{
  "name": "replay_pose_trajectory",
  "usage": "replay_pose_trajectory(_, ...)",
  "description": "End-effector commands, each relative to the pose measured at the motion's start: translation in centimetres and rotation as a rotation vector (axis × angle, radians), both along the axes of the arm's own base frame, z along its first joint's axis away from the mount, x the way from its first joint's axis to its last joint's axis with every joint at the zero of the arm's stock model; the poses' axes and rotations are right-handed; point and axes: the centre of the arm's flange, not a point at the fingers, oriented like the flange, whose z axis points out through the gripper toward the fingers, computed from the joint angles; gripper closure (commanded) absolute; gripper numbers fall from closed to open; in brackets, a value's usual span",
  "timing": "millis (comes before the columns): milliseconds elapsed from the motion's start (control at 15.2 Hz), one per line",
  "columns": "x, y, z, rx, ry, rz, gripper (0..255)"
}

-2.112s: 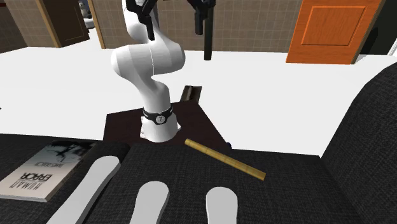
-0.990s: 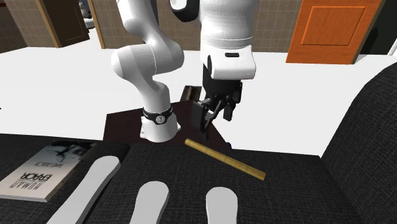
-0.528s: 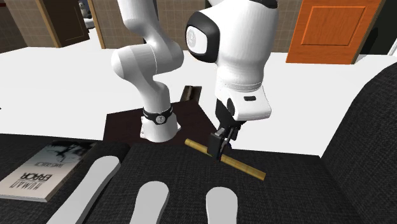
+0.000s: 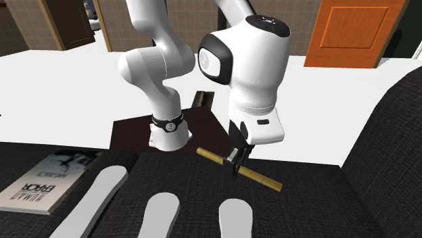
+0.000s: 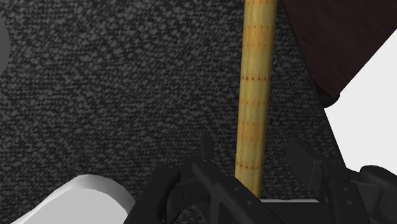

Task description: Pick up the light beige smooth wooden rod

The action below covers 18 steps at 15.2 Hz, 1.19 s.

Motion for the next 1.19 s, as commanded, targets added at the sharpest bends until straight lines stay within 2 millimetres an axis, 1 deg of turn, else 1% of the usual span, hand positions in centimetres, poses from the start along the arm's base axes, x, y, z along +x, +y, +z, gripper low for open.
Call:
replay_pose_trajectory(0,0.0,0.0,-0.1,0.000,0.000,0.000,255)
replay_pose_trajectory(528,0.0,0.0,0.0,0.000,0.000,0.000,255)
replay_pose_trajectory(1122,0.0,0.0,4.7,0.000,0.000,0.000,255)
